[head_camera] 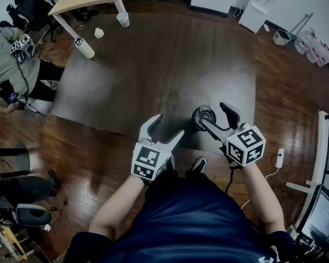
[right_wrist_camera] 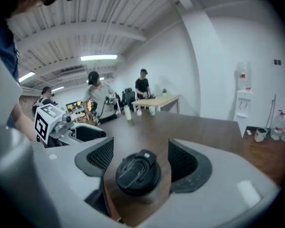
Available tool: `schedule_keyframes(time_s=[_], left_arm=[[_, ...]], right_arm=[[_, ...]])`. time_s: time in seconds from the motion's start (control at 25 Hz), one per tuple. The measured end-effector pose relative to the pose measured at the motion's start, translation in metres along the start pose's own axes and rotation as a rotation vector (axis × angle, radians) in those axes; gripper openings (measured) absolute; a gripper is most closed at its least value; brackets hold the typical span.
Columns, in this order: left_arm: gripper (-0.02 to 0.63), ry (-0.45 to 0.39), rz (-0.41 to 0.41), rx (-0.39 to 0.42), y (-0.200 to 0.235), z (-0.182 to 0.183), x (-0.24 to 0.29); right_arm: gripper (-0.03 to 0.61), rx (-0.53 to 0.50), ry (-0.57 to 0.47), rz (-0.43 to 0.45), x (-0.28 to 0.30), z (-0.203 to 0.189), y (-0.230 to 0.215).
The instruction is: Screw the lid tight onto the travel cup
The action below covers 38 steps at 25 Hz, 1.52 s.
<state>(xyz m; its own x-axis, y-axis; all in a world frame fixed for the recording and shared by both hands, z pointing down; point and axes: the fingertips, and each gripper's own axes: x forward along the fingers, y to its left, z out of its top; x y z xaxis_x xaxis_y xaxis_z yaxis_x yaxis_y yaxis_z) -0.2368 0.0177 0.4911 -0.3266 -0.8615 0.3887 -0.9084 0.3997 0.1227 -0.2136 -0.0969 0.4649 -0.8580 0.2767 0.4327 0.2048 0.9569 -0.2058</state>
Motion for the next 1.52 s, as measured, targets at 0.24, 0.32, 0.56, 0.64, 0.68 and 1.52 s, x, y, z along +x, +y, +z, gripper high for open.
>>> schedule_keyframes(time_s=[0.24, 0.32, 0.56, 0.64, 0.68, 1.52], left_arm=[[0.163, -0.395, -0.023, -0.057, -0.035, 0.137, -0.045], [0.115, -0.415, -0.059, -0.029, -0.056, 0.147, -0.048], [0.030, -0.359, -0.112, -0.021, -0.087, 0.135, -0.039], [0.006, -0.335, -0.115, -0.028, -0.090, 0.128, -0.034], [0.006, -0.327, -0.118, -0.029, -0.093, 0.126, -0.031], [0.005, -0.303, -0.121, -0.041, -0.097, 0.117, -0.026]], right_arm=[[0.162, 0.110, -0.366, -0.138, -0.082, 0.065, -0.013], [0.143, 0.131, -0.397, -0.139, -0.095, 0.068, -0.012], [0.061, 0.084, -0.452, -0.208, -0.118, 0.068, -0.003], [0.043, 0.072, -0.463, -0.240, -0.122, 0.063, 0.001], [0.035, 0.063, -0.464, -0.247, -0.123, 0.060, 0.003], [0.025, -0.063, -0.439, -0.246, -0.121, 0.060, 0.016]])
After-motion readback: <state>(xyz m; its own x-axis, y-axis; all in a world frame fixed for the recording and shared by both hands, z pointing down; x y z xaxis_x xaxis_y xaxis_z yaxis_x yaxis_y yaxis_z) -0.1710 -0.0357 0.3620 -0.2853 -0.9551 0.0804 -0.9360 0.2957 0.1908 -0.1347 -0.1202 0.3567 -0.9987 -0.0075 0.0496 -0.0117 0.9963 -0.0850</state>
